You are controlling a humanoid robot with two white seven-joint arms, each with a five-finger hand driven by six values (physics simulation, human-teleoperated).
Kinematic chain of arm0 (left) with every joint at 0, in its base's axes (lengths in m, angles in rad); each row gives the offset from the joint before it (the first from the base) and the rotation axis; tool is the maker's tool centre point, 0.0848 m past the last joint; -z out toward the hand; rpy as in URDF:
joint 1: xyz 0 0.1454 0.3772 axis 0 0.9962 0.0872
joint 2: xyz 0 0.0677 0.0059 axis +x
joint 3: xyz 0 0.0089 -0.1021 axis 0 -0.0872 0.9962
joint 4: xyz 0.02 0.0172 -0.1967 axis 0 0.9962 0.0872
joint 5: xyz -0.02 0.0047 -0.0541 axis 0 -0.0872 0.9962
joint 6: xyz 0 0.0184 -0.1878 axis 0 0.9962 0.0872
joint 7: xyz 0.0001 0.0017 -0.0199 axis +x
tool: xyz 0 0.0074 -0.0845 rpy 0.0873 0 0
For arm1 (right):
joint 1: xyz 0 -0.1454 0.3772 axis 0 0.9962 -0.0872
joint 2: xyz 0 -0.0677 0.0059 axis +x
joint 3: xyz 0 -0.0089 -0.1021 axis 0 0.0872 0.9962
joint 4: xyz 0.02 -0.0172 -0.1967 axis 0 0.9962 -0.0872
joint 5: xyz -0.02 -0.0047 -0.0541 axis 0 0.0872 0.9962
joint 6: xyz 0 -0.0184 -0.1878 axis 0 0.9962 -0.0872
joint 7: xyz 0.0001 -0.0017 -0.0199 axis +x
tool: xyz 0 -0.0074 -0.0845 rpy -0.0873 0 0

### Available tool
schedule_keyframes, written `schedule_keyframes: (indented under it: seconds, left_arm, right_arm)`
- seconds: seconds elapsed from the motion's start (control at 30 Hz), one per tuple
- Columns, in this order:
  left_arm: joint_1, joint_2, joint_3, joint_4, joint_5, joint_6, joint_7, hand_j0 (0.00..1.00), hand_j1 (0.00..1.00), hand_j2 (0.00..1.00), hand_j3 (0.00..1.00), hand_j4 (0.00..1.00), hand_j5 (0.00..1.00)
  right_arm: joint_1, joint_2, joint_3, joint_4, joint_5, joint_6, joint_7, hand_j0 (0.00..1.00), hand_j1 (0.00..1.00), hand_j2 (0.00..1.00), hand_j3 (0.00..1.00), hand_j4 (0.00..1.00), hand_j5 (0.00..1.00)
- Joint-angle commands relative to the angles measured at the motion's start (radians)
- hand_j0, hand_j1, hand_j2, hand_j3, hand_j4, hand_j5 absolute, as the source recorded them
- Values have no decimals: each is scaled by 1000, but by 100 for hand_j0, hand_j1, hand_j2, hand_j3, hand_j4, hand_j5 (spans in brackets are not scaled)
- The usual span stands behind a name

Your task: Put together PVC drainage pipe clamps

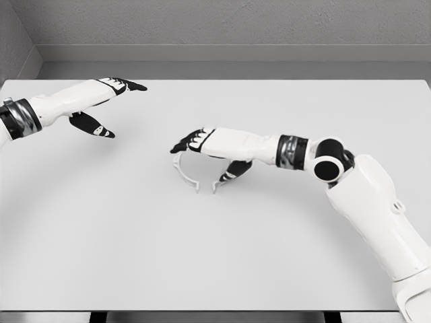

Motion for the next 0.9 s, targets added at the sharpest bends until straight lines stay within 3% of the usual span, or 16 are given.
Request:
schedule_keyframes:
  seconds: [0.0, 0.2, 0.87]
  left_arm:
    - [0, -1, 1, 0, 7, 2, 1, 100, 100, 100, 100, 100, 100]
    - [2, -1, 2, 0, 7, 2, 1, 100, 100, 100, 100, 100, 100]
    - [8, 1, 10, 0, 7, 2, 1, 100, 100, 100, 100, 100, 100]
  right_arm:
    - [0, 3, 40, 29, -2, 3, 0, 100, 100, 100, 100, 100, 100]
    - [-14, 6, 55, 61, 16, 3, 0, 100, 100, 100, 100, 100, 100]
    - [-37, 13, 57, 63, 7, 3, 0, 100, 100, 100, 100, 100, 100]
